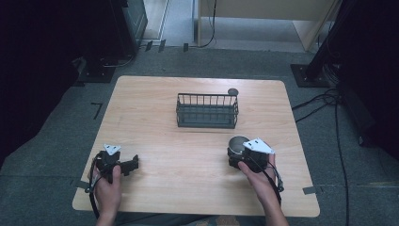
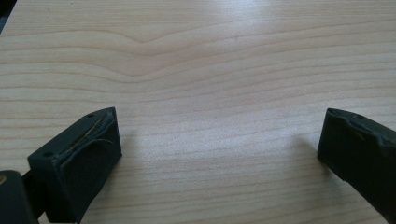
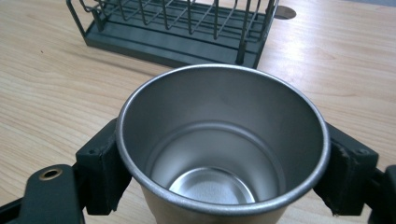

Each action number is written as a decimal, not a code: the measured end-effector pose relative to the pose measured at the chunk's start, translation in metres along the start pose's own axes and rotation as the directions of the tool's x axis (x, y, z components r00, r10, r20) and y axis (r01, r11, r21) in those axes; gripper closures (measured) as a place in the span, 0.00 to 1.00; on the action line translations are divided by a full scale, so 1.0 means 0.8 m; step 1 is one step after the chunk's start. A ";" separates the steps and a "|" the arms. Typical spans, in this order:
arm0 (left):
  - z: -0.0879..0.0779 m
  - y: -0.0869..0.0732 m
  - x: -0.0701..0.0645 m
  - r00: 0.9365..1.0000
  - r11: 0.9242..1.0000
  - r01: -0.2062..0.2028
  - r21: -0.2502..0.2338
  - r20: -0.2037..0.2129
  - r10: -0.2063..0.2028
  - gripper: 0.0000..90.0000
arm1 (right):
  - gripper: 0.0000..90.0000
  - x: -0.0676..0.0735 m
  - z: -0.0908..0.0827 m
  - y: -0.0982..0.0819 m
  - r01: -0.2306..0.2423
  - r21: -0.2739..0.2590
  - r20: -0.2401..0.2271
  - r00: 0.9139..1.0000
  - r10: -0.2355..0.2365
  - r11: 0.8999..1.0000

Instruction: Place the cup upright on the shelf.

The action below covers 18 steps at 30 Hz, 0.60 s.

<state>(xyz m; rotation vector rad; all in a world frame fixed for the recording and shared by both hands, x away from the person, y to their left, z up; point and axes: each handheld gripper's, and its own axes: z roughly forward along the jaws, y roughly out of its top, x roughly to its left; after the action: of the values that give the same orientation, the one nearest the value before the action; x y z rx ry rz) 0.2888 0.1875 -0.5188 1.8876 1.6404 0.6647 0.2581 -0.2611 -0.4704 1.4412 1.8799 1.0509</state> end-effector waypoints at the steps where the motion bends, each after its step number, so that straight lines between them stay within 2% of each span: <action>1: 0.000 0.000 0.000 1.000 1.000 0.000 0.000 0.000 0.000 0.00 | 0.19 0.000 0.000 0.002 0.000 0.000 -0.002 1.000 0.000 1.000; 14: 0.000 0.000 0.000 1.000 1.000 -0.001 0.000 0.000 0.001 0.00 | 0.20 0.005 0.000 0.031 0.009 -0.030 -0.019 1.000 -0.009 1.000; 18: 0.000 0.000 0.000 1.000 1.000 -0.001 0.000 0.000 0.001 0.00 | 0.20 0.009 0.002 0.047 0.007 -0.047 -0.025 1.000 -0.008 0.999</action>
<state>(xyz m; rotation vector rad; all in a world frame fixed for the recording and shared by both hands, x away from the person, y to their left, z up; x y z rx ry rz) 0.2888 0.1876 -0.5188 1.8883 1.6400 0.6654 0.2776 -0.2495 -0.4398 1.3997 1.8648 1.1070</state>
